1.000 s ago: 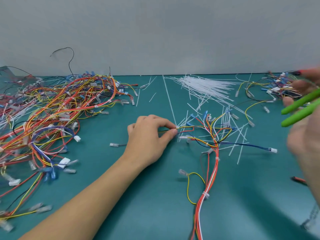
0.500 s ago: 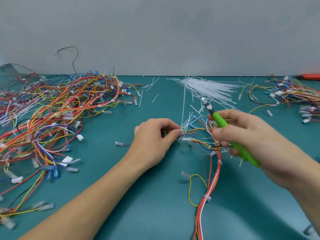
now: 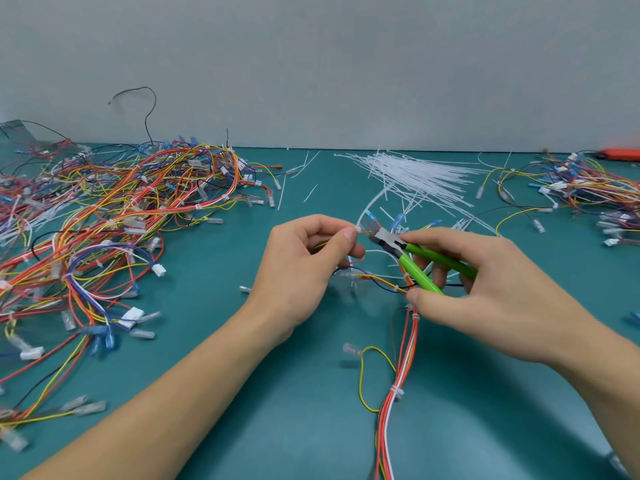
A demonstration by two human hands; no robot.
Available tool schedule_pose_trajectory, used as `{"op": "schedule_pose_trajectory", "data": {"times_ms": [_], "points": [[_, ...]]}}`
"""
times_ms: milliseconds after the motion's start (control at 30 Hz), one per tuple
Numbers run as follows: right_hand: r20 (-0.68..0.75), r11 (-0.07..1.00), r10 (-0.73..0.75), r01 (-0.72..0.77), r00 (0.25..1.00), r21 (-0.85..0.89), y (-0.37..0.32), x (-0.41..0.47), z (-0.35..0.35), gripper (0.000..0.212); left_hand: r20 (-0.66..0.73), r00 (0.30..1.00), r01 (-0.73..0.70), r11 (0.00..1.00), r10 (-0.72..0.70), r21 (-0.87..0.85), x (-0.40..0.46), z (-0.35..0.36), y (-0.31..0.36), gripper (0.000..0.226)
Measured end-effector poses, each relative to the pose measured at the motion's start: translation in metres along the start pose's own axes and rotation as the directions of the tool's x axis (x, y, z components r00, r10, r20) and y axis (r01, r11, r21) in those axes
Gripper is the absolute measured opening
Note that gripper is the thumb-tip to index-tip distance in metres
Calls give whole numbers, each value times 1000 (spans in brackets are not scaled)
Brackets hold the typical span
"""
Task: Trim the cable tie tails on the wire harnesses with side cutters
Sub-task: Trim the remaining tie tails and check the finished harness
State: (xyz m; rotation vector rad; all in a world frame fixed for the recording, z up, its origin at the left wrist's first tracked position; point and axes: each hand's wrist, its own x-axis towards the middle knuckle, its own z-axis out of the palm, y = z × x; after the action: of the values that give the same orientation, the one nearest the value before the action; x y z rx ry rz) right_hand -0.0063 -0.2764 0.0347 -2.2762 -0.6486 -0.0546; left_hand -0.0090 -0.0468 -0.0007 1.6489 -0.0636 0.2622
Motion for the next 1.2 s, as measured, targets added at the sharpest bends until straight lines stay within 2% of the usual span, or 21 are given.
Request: {"op": "schedule_pose_trajectory", "data": {"times_ms": [233, 500, 667, 767, 867, 933, 1033, 1200], "points": [[15, 998, -59, 59, 998, 4, 0, 0, 5, 50, 32, 999, 9, 1000, -9, -6, -3, 0, 2, 11], [35, 998, -59, 59, 998, 21, 7, 1, 8, 45, 34, 999, 1, 1000, -2, 15, -2, -2, 1, 12], [87, 997, -59, 53, 995, 63, 6, 0, 8, 34, 34, 999, 8, 1000, -8, 25, -2, -2, -1, 10], [-62, 982, -45, 56, 997, 179, 3, 2, 9, 34, 25, 999, 20, 999, -21, 29, -2, -2, -2, 10], [-194, 902, 137, -41, 971, 431, 2, 8, 8, 29, -27, 999, 43, 998, -42, 36, -2, -4, 0, 10], [-228, 865, 238, -99, 944, 492, 6, 10, 4, 21, -73, 996, 59, 997, -55, 49, 0, -8, 0, 10], [-271, 887, 343, -216, 899, 408, 20, 10, -11, 20, -123, 990, 77, 995, -69, 59, 3, -13, -1, 10], [-323, 878, 472, -473, 821, 81, 42, 9, -34, 34, -208, 974, 98, 994, -84, 55, 8, -22, -4, 9]]}}
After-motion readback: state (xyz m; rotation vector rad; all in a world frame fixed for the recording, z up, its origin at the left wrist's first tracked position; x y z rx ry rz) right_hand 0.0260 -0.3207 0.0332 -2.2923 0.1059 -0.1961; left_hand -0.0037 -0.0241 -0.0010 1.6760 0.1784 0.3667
